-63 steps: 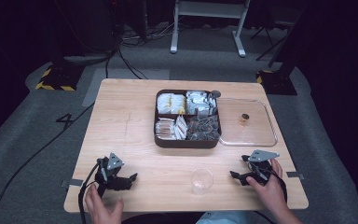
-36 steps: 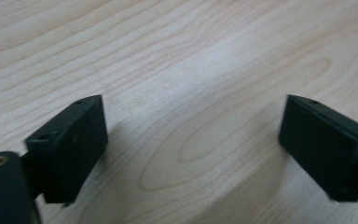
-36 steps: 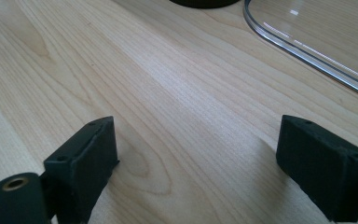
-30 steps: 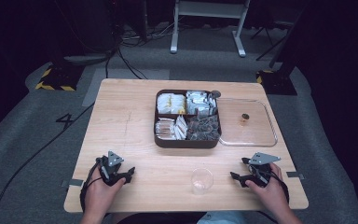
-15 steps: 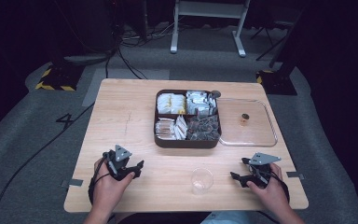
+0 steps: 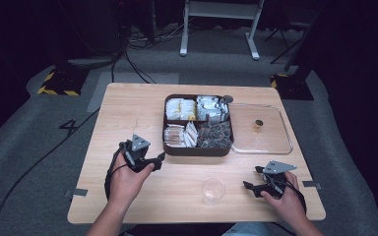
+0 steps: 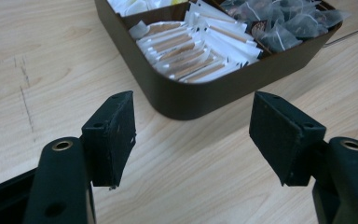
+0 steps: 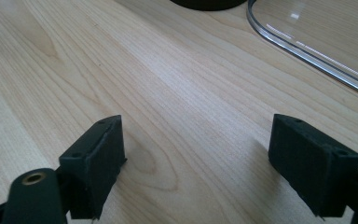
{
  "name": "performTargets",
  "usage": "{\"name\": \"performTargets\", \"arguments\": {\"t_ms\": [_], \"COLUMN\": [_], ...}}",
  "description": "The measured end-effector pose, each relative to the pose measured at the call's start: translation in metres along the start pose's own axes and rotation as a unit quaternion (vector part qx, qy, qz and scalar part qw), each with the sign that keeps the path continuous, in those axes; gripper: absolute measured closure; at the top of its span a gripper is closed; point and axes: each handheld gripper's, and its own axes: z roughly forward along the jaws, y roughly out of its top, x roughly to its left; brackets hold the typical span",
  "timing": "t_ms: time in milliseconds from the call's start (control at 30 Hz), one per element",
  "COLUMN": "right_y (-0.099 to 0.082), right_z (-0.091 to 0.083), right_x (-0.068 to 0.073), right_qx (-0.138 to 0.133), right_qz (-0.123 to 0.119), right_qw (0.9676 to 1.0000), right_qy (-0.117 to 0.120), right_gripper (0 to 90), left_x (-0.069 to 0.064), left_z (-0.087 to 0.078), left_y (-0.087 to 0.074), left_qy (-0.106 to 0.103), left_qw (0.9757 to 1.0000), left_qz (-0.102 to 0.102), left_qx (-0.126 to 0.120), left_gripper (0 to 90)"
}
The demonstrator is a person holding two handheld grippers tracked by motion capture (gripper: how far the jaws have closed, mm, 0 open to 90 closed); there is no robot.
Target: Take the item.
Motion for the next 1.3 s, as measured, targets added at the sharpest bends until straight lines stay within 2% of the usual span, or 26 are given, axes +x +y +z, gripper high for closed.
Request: {"name": "performTargets", "arguments": {"t_ms": [367, 533, 600, 633, 733, 767, 867, 967, 1033, 1067, 1133, 1300], "right_y": [0.0, -0.002, -0.002, -0.002, -0.002, -0.002, -0.002, -0.002, -0.002, -0.002, -0.002, -0.002], "right_z": [-0.001, -0.003, -0.003, -0.003, -0.003, -0.003, -0.003, -0.003, -0.003, -0.003, -0.003, -0.003], "right_x": [0.002, 0.004, 0.005, 0.005, 0.005, 0.005, 0.004, 0.004, 0.004, 0.004, 0.004, 0.004], "right_qx": [0.0, -0.002, -0.002, -0.003, -0.002, -0.002, -0.003, -0.003, -0.003, -0.003, -0.003, -0.003], "right_qz": [0.004, 0.004, 0.005, 0.005, 0.005, 0.005, 0.004, 0.004, 0.004, 0.004, 0.003, 0.003], "right_qw": [1.0, 1.0, 1.0, 1.0, 1.0, 1.0, 1.0, 1.0, 1.0, 1.0, 1.0, 1.0], "right_qy": [-0.006, -0.006, -0.006, -0.005, -0.005, -0.004, -0.003, -0.003, -0.002, -0.001, -0.001, -0.001], "right_gripper": [19.9, 22.4, 22.4, 22.4, 22.4, 22.4, 22.4, 22.4, 22.5, 22.5, 22.5, 22.4], "left_x": [-0.002, -0.004, -0.004, -0.004, -0.005, -0.005, -0.005, -0.004, -0.003, -0.003, -0.002, 0.002], "left_z": [0.019, 0.033, 0.036, 0.042, 0.047, 0.053, 0.061, 0.072, 0.081, 0.081, 0.093, 0.109], "left_y": [0.041, 0.065, 0.07, 0.078, 0.087, 0.094, 0.103, 0.111, 0.116, 0.116, 0.123, 0.13], "left_qy": [0.021, 0.019, 0.021, 0.02, 0.019, 0.019, 0.017, 0.013, 0.018, 0.018, 0.025, 0.031], "left_qw": [0.9998, 0.9997, 0.9997, 0.9997, 0.9997, 0.9997, 0.9997, 0.9998, 0.9996, 0.9996, 0.9996, 0.9993], "left_qz": [0.005, -0.004, -0.003, -0.003, -0.003, 0.0, 0.001, -0.009, -0.016, -0.016, -0.015, -0.021], "left_qx": [-0.001, -0.011, -0.013, -0.016, -0.017, -0.017, -0.015, -0.013, -0.011, -0.011, -0.001, -0.004], "left_gripper": [33.0, 33.9, 34.1, 34.2, 34.4, 34.4, 34.4, 35.8, 37.8, 38.1, 38.1, 37.5]}}
